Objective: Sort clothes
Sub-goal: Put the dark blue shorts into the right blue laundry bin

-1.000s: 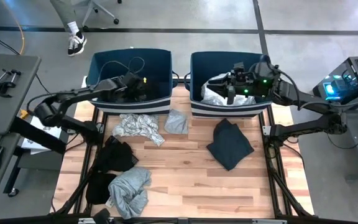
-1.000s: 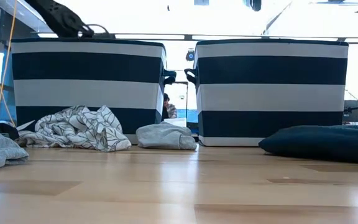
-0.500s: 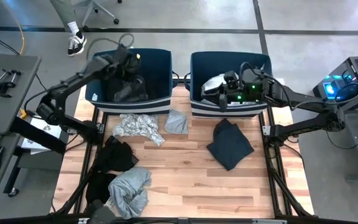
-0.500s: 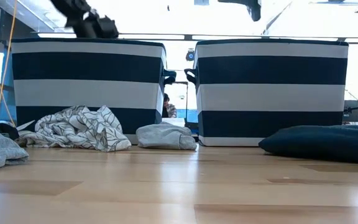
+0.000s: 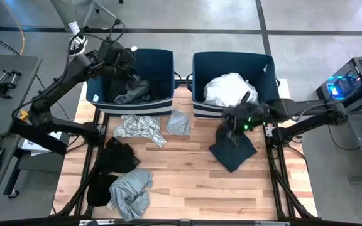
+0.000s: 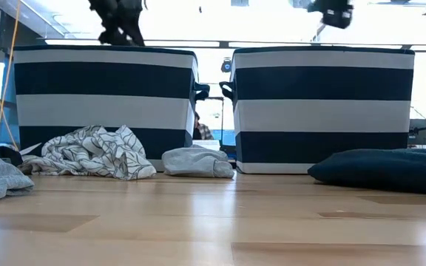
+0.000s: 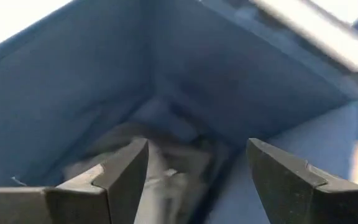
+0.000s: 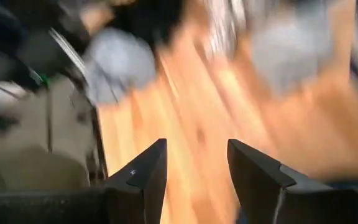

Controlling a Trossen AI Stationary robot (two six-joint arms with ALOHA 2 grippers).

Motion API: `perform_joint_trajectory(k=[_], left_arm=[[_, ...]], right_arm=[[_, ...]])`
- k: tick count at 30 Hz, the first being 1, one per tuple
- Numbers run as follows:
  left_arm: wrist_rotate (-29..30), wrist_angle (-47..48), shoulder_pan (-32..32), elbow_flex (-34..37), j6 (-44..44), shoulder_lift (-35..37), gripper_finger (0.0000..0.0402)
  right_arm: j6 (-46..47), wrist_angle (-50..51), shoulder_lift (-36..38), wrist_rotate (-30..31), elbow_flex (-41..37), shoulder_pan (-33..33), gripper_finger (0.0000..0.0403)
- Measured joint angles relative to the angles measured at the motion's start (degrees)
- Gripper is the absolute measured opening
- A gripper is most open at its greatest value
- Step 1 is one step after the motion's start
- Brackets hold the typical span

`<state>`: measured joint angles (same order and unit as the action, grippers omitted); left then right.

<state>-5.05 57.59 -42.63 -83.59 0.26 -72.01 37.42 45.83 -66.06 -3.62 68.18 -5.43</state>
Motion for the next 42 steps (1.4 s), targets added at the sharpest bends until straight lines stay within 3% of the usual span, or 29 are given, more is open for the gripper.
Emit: perform_joint_trajectory(k=[5, 9, 17, 23, 26, 30, 34, 39, 42], left_arm=[[-0.20, -5.55, 6.88, 2.12, -3.07, 3.50, 0.0255], [-0.16, -8.73, 11.37, 2.50, -3.06, 4.20, 0.0255], [0.03, -9.89, 16.77, 2.62, -1.25, 3.61, 0.0255], [0.17, -9.91, 19.21, 2.62, -2.34, 3.65, 0.0255], [0.23, -9.93, 20.07, 2.62, -3.08, 3.65, 0.0255], [0.97, -9.95, 21.36, 2.62, -3.23, 3.65, 0.0255], [1.18, -9.99, 22.72, 2.62, -3.24, 3.65, 0.0255], [1.20, -13.05, 24.99, 2.62, -3.16, 3.65, 0.0255], [-0.16, -17.37, 26.54, 2.64, -1.23, 3.63, 0.0255]], right_arm=[[11.05, 10.56, -2.87, 3.34, -3.81, -8.58, 0.0158], [21.60, 11.89, -4.51, 2.37, -10.85, -9.49, 0.0188], [33.77, -0.93, -6.27, 2.17, -27.04, -7.65, 0.0320], [36.86, -16.46, -11.40, 2.05, -35.96, -6.96, 0.0333], [35.95, -21.50, -15.02, 2.40, -36.11, -7.21, 0.0313], [34.18, -20.05, -17.99, 5.51, -34.71, -8.34, 0.0253], [33.34, -21.48, -17.92, 7.20, -34.01, -8.59, 0.0159], [27.40, -19.99, -14.34, 5.03, -29.02, -8.05, 0.0028], [22.61, -21.01, -10.99, 4.45, -22.36, -7.28, 0.0024]])
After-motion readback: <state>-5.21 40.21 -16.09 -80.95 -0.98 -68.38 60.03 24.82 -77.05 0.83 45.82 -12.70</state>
